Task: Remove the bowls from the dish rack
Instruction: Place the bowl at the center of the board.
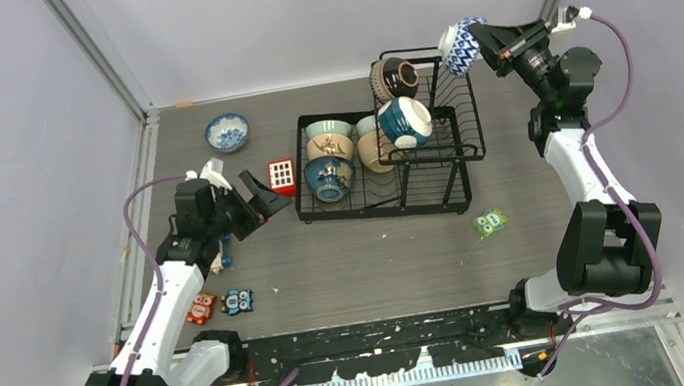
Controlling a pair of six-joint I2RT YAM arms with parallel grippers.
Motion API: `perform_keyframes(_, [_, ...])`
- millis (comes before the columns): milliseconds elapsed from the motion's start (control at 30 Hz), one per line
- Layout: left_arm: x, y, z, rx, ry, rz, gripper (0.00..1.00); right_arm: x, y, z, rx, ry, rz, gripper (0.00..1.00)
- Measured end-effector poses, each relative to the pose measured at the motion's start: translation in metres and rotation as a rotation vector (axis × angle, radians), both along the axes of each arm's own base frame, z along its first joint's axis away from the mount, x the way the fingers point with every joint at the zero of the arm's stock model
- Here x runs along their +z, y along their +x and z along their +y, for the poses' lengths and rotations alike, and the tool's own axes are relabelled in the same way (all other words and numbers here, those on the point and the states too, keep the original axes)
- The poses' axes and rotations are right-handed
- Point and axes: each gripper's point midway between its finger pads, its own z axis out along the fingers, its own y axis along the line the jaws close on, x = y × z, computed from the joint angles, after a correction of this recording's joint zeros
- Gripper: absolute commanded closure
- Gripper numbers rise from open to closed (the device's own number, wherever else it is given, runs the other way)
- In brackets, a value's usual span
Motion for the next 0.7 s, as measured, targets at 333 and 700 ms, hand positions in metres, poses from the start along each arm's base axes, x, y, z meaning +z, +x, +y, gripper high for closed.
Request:
perform_keyframes(333, [-0.003, -0.001, 0.006, 0.031, 0.028, 0.02, 0.02, 0.078, -0.043, 0.06, 0.095, -0.131, -0.136, 0.99])
perform_keyframes(700, [0.035, 0.003, 0.03, 0.173, 0.093, 0.001, 0.0, 0.124, -0.197, 0.177, 0.302, -0.578, -0.368, 0.99])
